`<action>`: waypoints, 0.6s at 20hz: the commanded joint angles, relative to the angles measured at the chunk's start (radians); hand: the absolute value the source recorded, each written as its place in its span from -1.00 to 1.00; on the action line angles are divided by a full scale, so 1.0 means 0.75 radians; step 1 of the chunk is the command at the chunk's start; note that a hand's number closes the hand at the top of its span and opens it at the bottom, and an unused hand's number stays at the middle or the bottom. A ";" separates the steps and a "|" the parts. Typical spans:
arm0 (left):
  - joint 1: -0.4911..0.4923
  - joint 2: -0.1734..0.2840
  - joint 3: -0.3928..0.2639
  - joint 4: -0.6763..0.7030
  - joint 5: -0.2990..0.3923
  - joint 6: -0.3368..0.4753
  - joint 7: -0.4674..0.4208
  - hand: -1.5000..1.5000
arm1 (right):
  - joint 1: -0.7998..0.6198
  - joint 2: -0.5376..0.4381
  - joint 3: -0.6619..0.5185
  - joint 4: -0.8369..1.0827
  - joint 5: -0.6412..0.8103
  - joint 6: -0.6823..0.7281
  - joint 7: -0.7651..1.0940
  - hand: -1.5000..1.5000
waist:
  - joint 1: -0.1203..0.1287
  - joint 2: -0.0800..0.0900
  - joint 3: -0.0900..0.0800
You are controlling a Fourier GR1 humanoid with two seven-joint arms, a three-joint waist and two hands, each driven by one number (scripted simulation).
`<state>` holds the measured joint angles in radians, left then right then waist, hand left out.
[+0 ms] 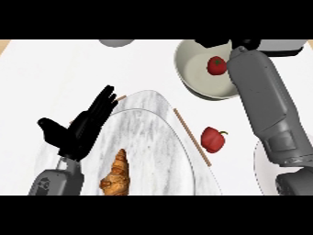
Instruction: Pick the tomato from the plate and place it in the bowl
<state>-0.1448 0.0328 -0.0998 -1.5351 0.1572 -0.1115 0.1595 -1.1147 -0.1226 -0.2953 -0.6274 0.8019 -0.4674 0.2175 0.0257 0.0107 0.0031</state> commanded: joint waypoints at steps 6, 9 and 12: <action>0.080 0.034 0.056 -0.030 0.036 -0.010 -0.009 0.00 | 0.281 0.151 -0.041 -0.586 -0.364 0.077 -0.375 -1.00 | -0.083 -0.039 -0.003; 0.054 0.038 0.066 -0.015 0.025 0.009 0.016 0.00 | 0.440 0.162 0.138 -0.820 -0.500 0.057 -0.289 -1.00 | -0.090 -0.053 -0.003; 0.024 0.025 0.076 -0.015 0.017 0.047 0.042 0.00 | 0.636 0.163 0.262 -1.091 -0.528 0.091 -0.284 -1.00 | -0.118 -0.054 -0.003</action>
<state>-0.1096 0.0509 -0.0584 -1.5543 0.1699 -0.0928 0.1766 -0.7940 -0.0092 -0.2082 -1.2305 0.4696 -0.4178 0.0054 -0.0465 -0.0266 0.0009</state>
